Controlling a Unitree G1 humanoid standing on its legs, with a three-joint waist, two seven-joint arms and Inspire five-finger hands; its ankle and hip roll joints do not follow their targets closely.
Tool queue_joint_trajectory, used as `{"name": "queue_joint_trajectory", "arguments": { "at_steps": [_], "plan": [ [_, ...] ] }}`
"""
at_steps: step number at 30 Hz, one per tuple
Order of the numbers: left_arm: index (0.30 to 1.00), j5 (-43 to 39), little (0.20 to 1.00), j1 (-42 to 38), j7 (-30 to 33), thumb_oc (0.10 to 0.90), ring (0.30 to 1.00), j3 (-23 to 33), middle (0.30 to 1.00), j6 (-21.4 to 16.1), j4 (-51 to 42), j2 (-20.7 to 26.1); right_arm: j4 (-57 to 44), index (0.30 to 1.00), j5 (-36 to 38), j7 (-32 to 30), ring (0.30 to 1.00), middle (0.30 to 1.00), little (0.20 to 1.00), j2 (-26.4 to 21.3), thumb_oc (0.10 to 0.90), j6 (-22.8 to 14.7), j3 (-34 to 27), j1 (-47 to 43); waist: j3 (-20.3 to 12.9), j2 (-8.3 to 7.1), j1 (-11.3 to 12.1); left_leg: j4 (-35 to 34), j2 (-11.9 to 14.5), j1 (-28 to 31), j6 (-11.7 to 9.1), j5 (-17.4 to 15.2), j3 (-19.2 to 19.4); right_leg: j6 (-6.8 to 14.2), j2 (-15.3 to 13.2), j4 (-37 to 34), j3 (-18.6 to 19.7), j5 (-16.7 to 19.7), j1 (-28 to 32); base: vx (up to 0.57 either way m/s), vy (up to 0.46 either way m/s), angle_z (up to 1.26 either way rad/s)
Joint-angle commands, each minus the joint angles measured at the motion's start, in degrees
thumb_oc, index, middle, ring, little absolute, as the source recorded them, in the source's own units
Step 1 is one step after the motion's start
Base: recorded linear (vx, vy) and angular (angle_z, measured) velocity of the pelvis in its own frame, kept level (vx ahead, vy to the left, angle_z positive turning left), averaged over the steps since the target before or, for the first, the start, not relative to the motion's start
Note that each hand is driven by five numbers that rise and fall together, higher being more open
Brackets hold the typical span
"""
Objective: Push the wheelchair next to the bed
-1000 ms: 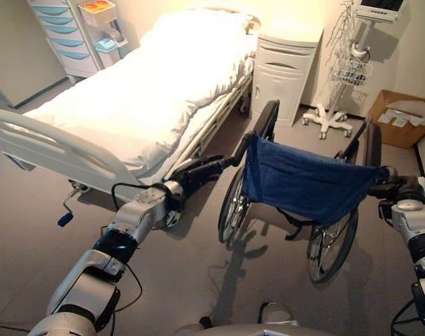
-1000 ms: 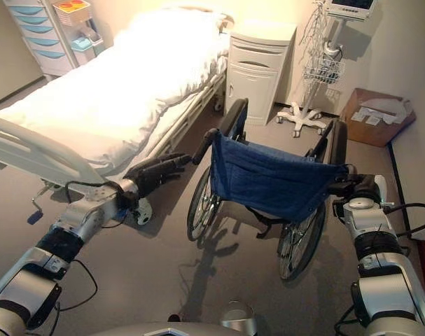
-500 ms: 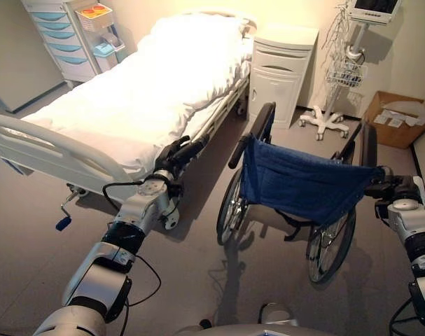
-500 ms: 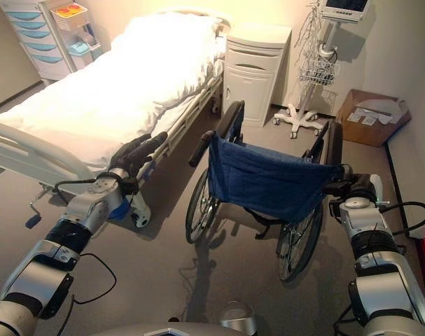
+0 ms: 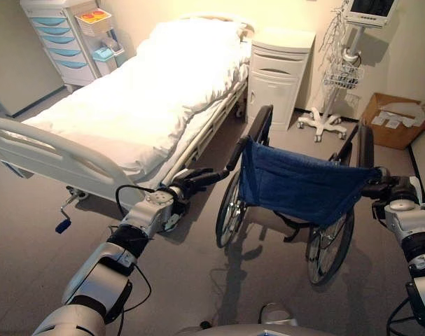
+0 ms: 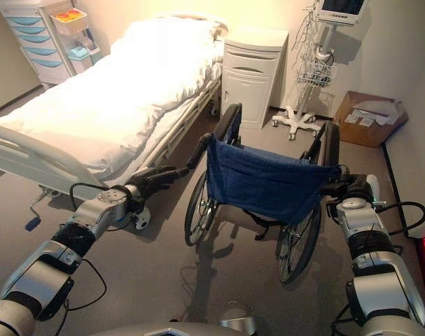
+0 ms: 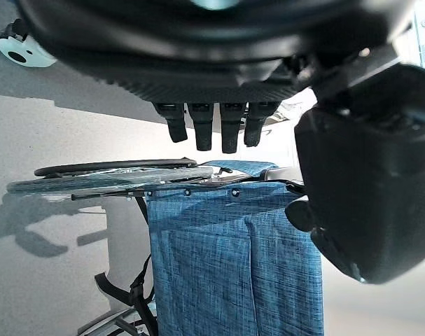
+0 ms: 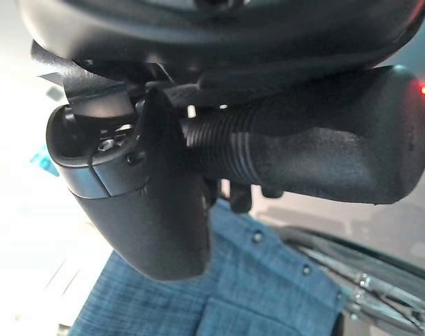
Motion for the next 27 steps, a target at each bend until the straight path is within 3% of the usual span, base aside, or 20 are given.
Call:
{"name": "queue_joint_trajectory", "arguments": {
  "at_steps": [1, 6, 9, 13, 19, 22, 27],
  "plan": [
    [0.9, 0.96, 0.9, -9.6, -0.45, 0.8, 0.9, 0.96, 0.9, -6.02, 0.48, -1.26, -2.34, 0.3, -0.12, 9.26, 0.3, 0.3, 0.3, 10.48, 0.4, -6.87, 8.69, -3.66, -1.73, 1.84, 3.42, -1.52, -4.73, 6.82, 1.37, -6.82, 2.52, 4.29, 2.56, 1.27, 2.93, 13.61, -12.8, 0.02, -0.031, 0.0],
    [0.9, -1.02, 0.9, -9.46, 1.4, 0.8, 0.9, 0.72, 0.9, -7.11, 1.06, -2.55, -3.44, 0.3, 0.14, 9.19, 0.3, 0.3, 0.3, 10.87, 0.4, -6.66, 9.02, -3.11, -1.44, 1.7, 2.94, -1.39, -4.62, 6.9, 1.5, -6.89, 2.86, 4.37, 2.64, 1.65, 3.12, 13.72, -13.12, 0.02, -0.03, -0.01],
    [0.9, -3.73, 0.9, -8.95, 12.39, 0.8, 0.9, 2.62, 0.9, -12.4, 0.95, -3.83, -4.11, 0.3, 0.37, 8.98, 0.3, 0.3, 0.3, 11.38, 0.4, -6.81, 9.15, -2.4, -1.24, 1.47, 2.7, -1.1, -4.47, 7.09, 1.49, -6.97, 3.27, 4.36, 2.67, 1.97, 3.29, 13.63, -13.13, 0.04, -0.042, -0.01],
    [0.9, -4.31, 0.9, -8.17, 18.29, 0.8, 0.9, 6.28, 0.9, -16.09, -0.35, -5.45, -3.79, 0.3, -0.14, 8.78, 0.3, 0.3, 0.3, 12.17, 0.4, -7.14, 8.61, -1.81, -1.3, 1.18, 2.73, -0.83, -4.34, 7.26, 1.51, -7.33, 3.46, 4.22, 2.48, 2.68, 3.2, 13.56, -13.24, 0.01, -0.018, -0.01],
    [0.9, 0.2, 0.9, -7.41, 16.72, 0.8, 0.9, 6.66, 0.9, -16.26, -2.99, -6.49, -4.92, 0.3, 0.27, 8.06, 0.3, 0.3, 0.3, 12.17, 0.4, -6.43, 7.89, -1.13, -1.27, 0.98, 2.7, -0.9, -4.22, 7.52, 1.57, -7.59, 3.4, 4.26, 2.32, 3.53, 3.32, 13.64, -13.58, 0.0, -0.002, -0.01],
    [0.9, -0.36, 0.9, -7.15, 12.63, 0.8, 0.9, 6.03, 0.9, -17.04, -3.76, -6.34, -5.52, 0.3, 0.18, 8.13, 0.3, 0.3, 0.3, 11.92, 0.4, -6.26, 7.66, -0.84, -1.3, 1.04, 2.57, -0.97, -4.19, 7.67, 1.59, -7.68, 3.45, 4.29, 2.33, 3.71, 3.48, 13.61, -13.64, 0.0, 0.0, 0.0],
    [0.9, 2.0, 0.9, -7.23, 8.85, 0.8, 0.9, 4.31, 0.9, -14.55, -5.03, -5.97, -6.29, 0.3, -0.27, 8.37, 0.3, 0.3, 0.3, 12.05, 0.4, -6.12, 7.66, -0.52, -1.35, 1.22, 2.38, -0.85, -4.22, 7.7, 1.69, -7.71, 3.77, 4.44, 2.43, 3.86, 4.02, 13.86, -13.62, 0.0, 0.0, 0.0]
  ]
}}
